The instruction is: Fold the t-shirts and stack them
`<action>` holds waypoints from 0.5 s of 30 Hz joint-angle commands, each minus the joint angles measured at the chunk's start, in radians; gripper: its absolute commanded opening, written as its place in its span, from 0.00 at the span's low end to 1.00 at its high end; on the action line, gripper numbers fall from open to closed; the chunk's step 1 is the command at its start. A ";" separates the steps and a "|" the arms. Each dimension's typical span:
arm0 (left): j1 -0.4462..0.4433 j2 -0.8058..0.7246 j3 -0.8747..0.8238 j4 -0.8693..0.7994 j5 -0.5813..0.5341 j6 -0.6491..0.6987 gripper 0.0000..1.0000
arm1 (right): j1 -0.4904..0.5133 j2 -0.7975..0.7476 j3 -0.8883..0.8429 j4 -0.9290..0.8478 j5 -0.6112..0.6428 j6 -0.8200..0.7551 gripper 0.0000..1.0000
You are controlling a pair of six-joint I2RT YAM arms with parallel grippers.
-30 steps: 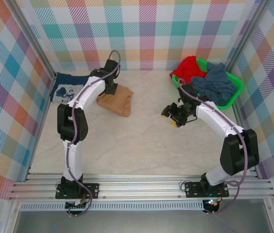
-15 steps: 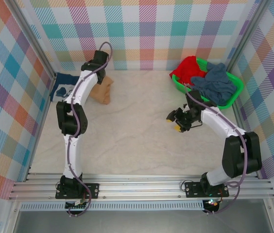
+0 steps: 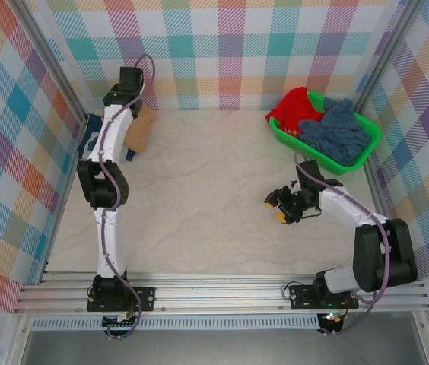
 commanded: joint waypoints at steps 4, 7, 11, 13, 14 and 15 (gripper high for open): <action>0.044 0.034 0.047 -0.011 -0.011 0.024 0.00 | -0.008 -0.035 -0.039 0.001 -0.025 0.013 0.54; 0.067 0.040 0.037 -0.030 -0.026 0.008 0.00 | -0.008 -0.011 -0.015 -0.016 -0.029 0.004 0.54; 0.102 0.044 -0.009 0.005 -0.053 -0.011 0.00 | -0.008 0.017 0.042 -0.050 -0.022 -0.010 0.54; 0.118 0.062 -0.004 0.019 -0.069 -0.012 0.00 | -0.008 0.028 0.064 -0.071 -0.018 -0.014 0.54; 0.129 0.074 0.003 0.017 -0.067 -0.008 0.00 | -0.008 0.030 0.073 -0.084 -0.015 -0.017 0.54; 0.141 0.084 0.009 0.018 -0.074 -0.013 0.00 | -0.008 0.030 0.078 -0.096 -0.010 -0.018 0.54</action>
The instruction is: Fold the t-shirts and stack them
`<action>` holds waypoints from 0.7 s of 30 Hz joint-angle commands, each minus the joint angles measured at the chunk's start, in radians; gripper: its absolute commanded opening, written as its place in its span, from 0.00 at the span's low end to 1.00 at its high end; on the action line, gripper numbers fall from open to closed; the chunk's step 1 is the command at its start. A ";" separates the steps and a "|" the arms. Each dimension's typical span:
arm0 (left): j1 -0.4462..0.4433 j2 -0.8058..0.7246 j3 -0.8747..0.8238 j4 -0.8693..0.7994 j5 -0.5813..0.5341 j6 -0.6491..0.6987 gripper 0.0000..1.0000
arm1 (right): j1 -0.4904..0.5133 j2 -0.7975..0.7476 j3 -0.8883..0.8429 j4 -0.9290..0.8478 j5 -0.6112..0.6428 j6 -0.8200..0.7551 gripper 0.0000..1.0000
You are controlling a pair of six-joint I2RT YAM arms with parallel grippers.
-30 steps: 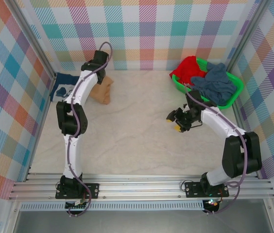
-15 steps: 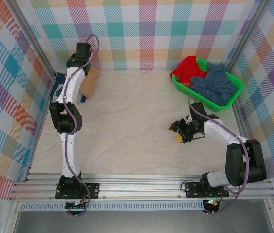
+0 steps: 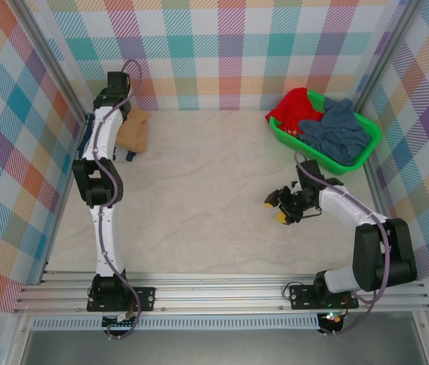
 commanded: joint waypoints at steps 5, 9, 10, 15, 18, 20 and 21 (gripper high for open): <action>0.088 0.066 0.012 0.047 -0.016 -0.023 0.00 | -0.004 0.018 0.043 -0.079 0.001 -0.012 0.54; 0.119 0.113 0.042 0.069 0.025 -0.038 0.00 | -0.003 0.046 0.062 -0.108 0.006 -0.015 0.54; 0.125 0.128 0.065 0.064 0.035 -0.050 0.00 | -0.001 0.051 0.071 -0.119 0.009 -0.018 0.54; 0.161 0.203 0.151 0.063 0.043 -0.109 0.09 | 0.004 0.066 0.123 -0.181 0.035 -0.017 0.55; 0.175 0.204 0.151 0.091 0.004 -0.162 0.98 | 0.015 0.073 0.151 -0.202 0.049 -0.011 0.55; 0.178 0.192 0.158 0.109 -0.007 -0.198 1.00 | 0.024 0.075 0.171 -0.212 0.056 -0.008 0.55; 0.178 0.186 0.174 0.106 -0.009 -0.215 1.00 | 0.029 0.076 0.181 -0.216 0.059 -0.004 0.55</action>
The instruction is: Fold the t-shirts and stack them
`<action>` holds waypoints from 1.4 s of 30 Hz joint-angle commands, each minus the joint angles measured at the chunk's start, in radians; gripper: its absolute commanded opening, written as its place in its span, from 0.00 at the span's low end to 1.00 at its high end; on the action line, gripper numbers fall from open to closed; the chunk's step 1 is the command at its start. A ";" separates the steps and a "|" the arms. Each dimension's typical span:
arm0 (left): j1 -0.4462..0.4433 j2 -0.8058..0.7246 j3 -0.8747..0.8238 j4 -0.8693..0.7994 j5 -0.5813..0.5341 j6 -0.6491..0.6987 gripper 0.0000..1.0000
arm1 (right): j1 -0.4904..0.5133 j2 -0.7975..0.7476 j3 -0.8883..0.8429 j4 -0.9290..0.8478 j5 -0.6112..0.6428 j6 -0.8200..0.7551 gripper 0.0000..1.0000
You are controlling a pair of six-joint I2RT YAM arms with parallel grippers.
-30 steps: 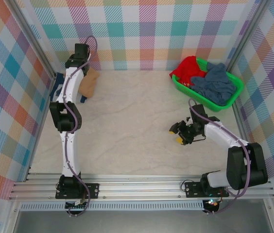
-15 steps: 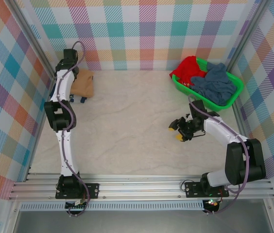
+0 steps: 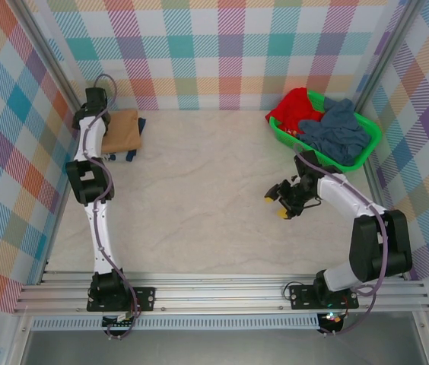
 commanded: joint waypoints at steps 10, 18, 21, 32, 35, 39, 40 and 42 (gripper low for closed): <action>0.027 -0.313 -0.061 -0.204 0.107 -0.971 0.98 | 0.027 0.028 0.057 0.003 0.010 0.002 0.56; 0.057 -0.684 -0.882 0.224 0.559 -1.543 0.87 | 0.026 0.026 0.044 0.077 -0.063 -0.033 0.56; 0.070 -0.686 -0.944 0.242 0.626 -1.585 0.85 | 0.021 0.014 0.021 0.089 -0.095 -0.048 0.56; -0.216 -1.109 -1.557 0.550 0.565 -1.482 0.87 | -0.011 -0.184 -0.019 0.095 0.136 -0.214 1.00; -0.297 -1.304 -1.732 0.604 0.588 -1.377 1.00 | -0.013 -0.293 -0.023 0.071 0.271 -0.256 1.00; -0.323 -1.551 -1.785 0.304 0.520 -1.217 1.00 | -0.013 -0.416 -0.024 -0.016 0.503 -0.282 1.00; -0.324 -1.599 -1.776 0.217 0.456 -1.198 1.00 | -0.013 -0.432 -0.024 -0.043 0.579 -0.268 1.00; -0.343 -1.691 -1.752 0.053 0.213 -1.168 1.00 | -0.014 -0.486 -0.061 -0.037 0.730 -0.274 1.00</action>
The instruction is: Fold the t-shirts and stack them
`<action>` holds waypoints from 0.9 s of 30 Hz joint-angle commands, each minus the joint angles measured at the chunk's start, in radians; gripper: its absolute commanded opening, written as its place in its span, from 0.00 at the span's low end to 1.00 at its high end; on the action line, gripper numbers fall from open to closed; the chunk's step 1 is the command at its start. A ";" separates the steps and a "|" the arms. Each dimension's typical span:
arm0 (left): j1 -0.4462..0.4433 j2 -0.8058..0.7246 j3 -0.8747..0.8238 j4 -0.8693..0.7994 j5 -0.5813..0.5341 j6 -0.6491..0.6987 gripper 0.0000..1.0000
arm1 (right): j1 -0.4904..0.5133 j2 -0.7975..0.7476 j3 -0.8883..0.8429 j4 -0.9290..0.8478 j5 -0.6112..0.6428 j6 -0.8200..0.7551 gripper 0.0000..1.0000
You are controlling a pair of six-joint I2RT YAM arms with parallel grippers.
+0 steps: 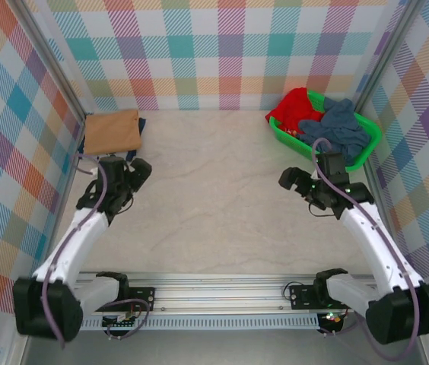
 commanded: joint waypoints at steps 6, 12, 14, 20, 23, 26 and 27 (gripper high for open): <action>-0.054 -0.374 -0.291 0.088 -0.652 0.528 1.00 | -0.006 -0.334 -0.454 0.493 0.492 -0.362 1.00; -0.055 -0.366 -0.531 0.455 -0.428 0.737 1.00 | -0.055 -0.222 -0.647 0.818 0.416 -0.506 1.00; -0.054 -0.266 -0.550 0.537 -0.440 0.727 1.00 | -0.062 -0.121 -0.654 0.896 0.362 -0.519 1.00; -0.022 0.089 -0.489 0.837 -0.412 0.726 1.00 | -0.153 0.163 -0.566 1.112 0.189 -0.518 1.00; 0.031 0.244 -0.463 1.022 -0.343 0.638 1.00 | -0.220 0.284 -0.537 1.258 0.099 -0.440 1.00; 0.042 0.369 -0.375 1.028 -0.224 0.743 1.00 | -0.225 0.389 -0.478 1.329 0.075 -0.510 1.00; 0.051 0.405 -0.374 1.074 -0.210 0.748 1.00 | -0.237 0.417 -0.449 1.289 0.060 -0.499 1.00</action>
